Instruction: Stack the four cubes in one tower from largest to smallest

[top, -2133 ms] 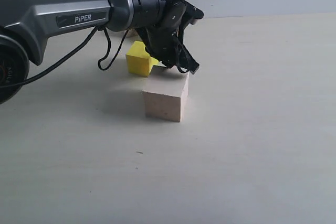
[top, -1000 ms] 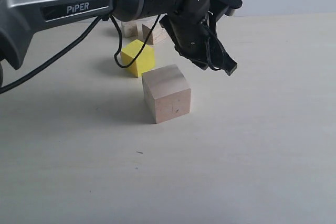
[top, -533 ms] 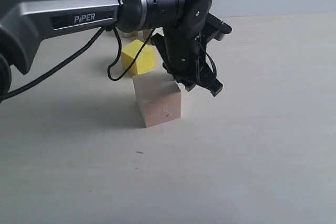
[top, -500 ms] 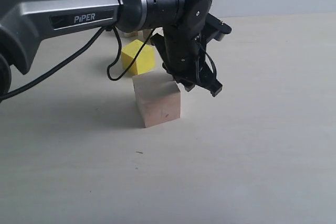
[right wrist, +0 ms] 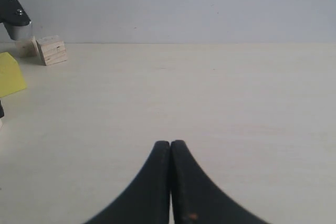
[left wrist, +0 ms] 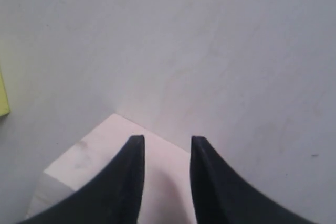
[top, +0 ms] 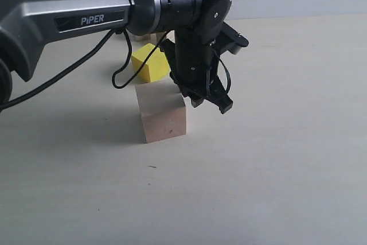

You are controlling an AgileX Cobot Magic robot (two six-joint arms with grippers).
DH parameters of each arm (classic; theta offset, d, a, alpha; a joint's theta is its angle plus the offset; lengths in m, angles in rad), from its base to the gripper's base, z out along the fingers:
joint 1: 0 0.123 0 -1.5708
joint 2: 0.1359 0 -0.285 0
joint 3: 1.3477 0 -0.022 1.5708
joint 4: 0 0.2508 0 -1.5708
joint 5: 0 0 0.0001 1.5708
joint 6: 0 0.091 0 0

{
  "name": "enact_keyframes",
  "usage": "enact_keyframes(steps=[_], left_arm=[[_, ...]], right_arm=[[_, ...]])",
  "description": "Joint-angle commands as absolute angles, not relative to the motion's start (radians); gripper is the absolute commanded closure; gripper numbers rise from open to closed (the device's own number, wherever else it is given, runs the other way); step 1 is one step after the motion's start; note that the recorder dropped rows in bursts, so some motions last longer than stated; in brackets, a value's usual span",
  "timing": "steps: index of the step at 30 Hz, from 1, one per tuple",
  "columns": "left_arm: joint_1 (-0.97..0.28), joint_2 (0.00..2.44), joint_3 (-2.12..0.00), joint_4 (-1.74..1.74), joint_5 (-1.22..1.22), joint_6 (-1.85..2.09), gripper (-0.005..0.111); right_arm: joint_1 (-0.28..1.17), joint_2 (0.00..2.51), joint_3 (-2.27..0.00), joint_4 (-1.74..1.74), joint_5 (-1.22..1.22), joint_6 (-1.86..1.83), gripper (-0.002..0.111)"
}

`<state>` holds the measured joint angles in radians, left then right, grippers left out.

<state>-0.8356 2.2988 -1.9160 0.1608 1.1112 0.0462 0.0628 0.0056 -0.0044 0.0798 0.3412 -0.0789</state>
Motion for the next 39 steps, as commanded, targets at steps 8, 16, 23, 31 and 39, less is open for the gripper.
enact_keyframes(steps=[8,16,23,31,39], left_arm=[[-0.903,2.165,-1.911,0.055,1.145,0.129,0.076],[-0.938,2.085,-1.809,0.046,1.173,0.136,0.082],[-0.904,1.987,-1.606,0.066,1.122,0.136,0.082],[-0.857,1.887,-1.376,0.068,0.979,0.136,0.082],[-0.845,1.891,-1.279,0.068,0.862,0.180,0.082]], right_arm=[[0.059,0.000,0.000,0.080,0.335,-0.080,0.108],[0.059,0.000,0.000,0.080,0.335,-0.080,0.108],[0.059,0.000,0.000,0.080,0.335,-0.080,0.108],[0.059,0.000,0.000,0.080,0.335,-0.080,0.108],[0.059,0.000,0.000,0.080,0.335,-0.080,0.108]])
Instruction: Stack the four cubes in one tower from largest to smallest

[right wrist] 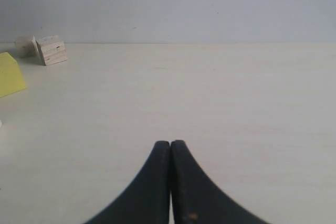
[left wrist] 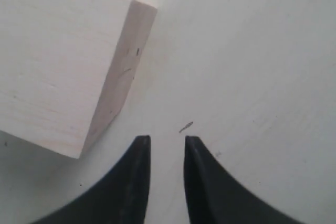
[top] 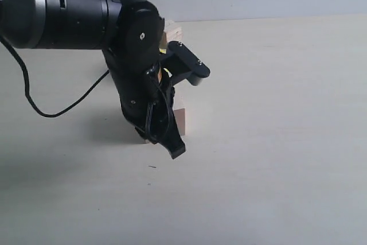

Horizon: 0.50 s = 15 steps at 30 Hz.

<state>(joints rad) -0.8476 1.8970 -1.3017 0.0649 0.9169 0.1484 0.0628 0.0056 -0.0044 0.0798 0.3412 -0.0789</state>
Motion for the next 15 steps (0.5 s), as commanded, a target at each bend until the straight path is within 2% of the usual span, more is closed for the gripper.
enact_keyframes(steps=[1,15], left_arm=[[-0.845,1.891,-1.280,0.070,0.861,0.184,0.082],[-0.754,1.898,-1.280,0.090,0.858,0.250,0.082]], right_arm=[[0.059,0.000,0.000,0.080,0.335,-0.080,0.108],[0.059,0.000,0.000,0.080,0.335,-0.080,0.108]])
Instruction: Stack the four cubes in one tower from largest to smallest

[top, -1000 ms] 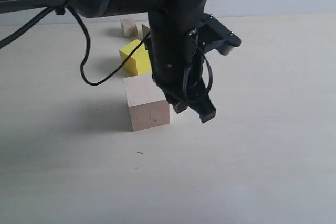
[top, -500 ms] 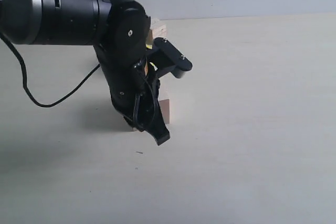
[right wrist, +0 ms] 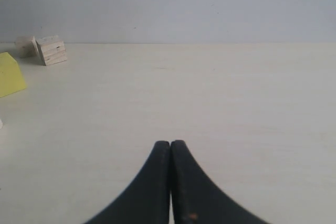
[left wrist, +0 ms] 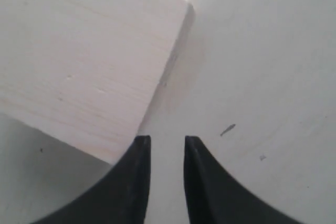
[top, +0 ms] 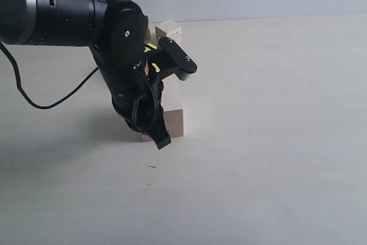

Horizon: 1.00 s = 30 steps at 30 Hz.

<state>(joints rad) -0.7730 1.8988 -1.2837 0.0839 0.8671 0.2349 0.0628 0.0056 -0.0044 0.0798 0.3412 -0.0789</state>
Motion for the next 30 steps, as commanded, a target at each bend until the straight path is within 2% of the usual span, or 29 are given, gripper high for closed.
enact_keyframes(steps=[1,14,30], left_arm=[[-0.754,1.898,-1.280,0.090,0.858,0.250,0.082],[-0.757,1.898,-1.280,-0.086,0.848,0.363,0.082],[-0.757,1.898,-1.280,-0.089,0.772,0.369,0.082]], right_arm=[[0.059,0.000,0.000,0.080,0.335,-0.080,0.108],[0.059,0.000,0.000,0.080,0.335,-0.080,0.108],[0.059,0.000,0.000,0.080,0.335,-0.080,0.108]])
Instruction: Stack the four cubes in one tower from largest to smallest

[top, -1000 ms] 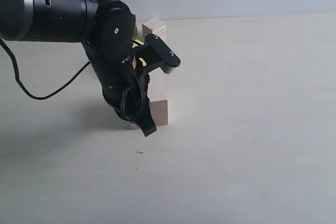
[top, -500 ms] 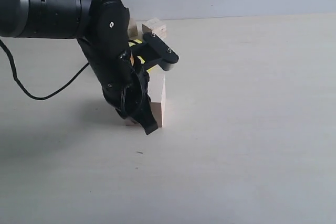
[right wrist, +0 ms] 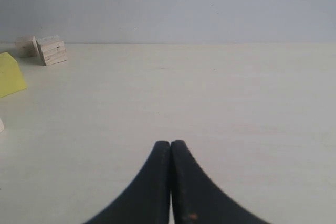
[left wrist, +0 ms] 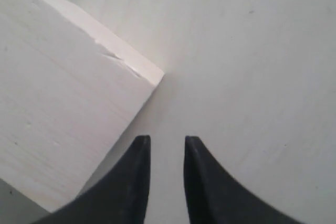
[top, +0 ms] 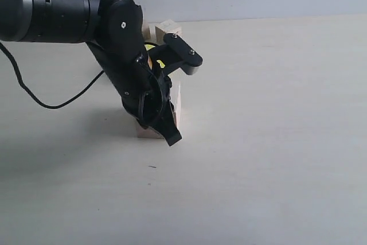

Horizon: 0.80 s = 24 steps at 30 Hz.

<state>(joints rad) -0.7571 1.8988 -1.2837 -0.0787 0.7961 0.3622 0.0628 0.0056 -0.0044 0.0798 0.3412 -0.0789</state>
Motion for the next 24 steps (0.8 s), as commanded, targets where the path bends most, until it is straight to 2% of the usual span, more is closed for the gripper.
enact_keyframes(steps=[1,24], left_arm=[[-0.757,1.898,-1.280,-0.089,0.769,0.369,0.082],[-0.757,1.898,-1.280,-0.091,0.719,0.369,0.082]], right_arm=[[0.059,0.000,0.000,0.080,0.335,-0.080,0.108],[0.059,0.000,0.000,0.080,0.335,-0.080,0.108]])
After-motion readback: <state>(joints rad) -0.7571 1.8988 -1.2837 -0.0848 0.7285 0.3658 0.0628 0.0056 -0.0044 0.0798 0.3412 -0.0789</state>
